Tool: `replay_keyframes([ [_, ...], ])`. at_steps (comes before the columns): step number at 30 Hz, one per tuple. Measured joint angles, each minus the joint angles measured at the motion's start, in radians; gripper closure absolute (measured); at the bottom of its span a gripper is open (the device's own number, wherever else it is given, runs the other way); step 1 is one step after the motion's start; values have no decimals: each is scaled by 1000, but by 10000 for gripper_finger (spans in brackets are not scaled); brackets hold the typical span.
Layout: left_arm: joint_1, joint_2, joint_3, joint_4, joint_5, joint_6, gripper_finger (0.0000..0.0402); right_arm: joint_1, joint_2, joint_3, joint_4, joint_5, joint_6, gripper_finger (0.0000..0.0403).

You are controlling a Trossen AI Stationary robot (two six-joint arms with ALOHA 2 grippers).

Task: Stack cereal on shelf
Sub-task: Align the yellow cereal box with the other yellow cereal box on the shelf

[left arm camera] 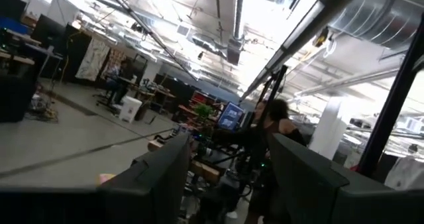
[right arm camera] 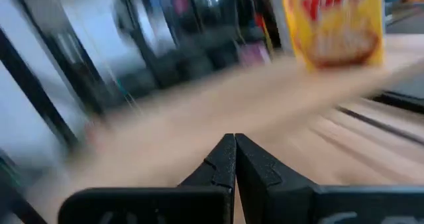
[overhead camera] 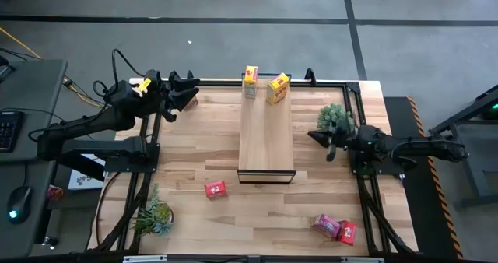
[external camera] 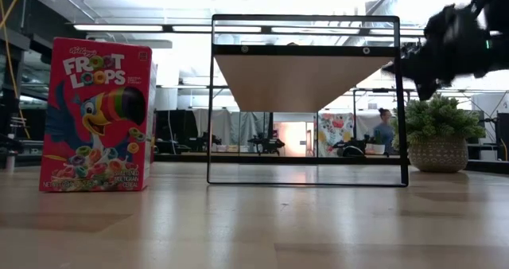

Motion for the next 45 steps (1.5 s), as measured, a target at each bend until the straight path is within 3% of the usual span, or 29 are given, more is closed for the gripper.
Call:
replay_keyframes([
  [4, 0, 0, 0, 0, -16, 22, 202, -1, 0, 0, 312, 114, 200, 402],
  [7, 0, 0, 0, -1, -22, 51, 202, -14, 0, 6, 504, 153, 188, 402],
  [9, 0, 0, 0, -7, -21, 61, 202, -27, 1, 54, 499, 138, 149, 402],
  [12, 0, 0, 0, -10, -21, 69, 202, -54, 31, 188, 291, 132, 124, 402],
  [17, 0, 0, 0, -10, -21, 69, 202, -145, 183, 469, -277, 137, 134, 402],
  [20, 0, 0, 0, -10, -21, 70, 202, -227, 305, 566, -476, 58, 115, 402],
  [22, 0, 0, 0, -10, -21, 72, 202, -294, 389, 586, -486, -65, 89, 402],
  [26, 0, 0, 0, -11, -21, 103, 202, -418, 565, 589, -402, -292, 77, 402],
  [33, 0, 0, 0, -11, -21, 106, 202, -567, 813, 591, -122, -484, 61, 403],
  [38, 0, 0, 1, -11, -21, 106, 202, -592, 918, 591, -5, -542, 69, 403],
  [45, 0, 0, 1, -11, -25, 140, 202, -592, 1009, 591, 113, -528, 99, 403],
])
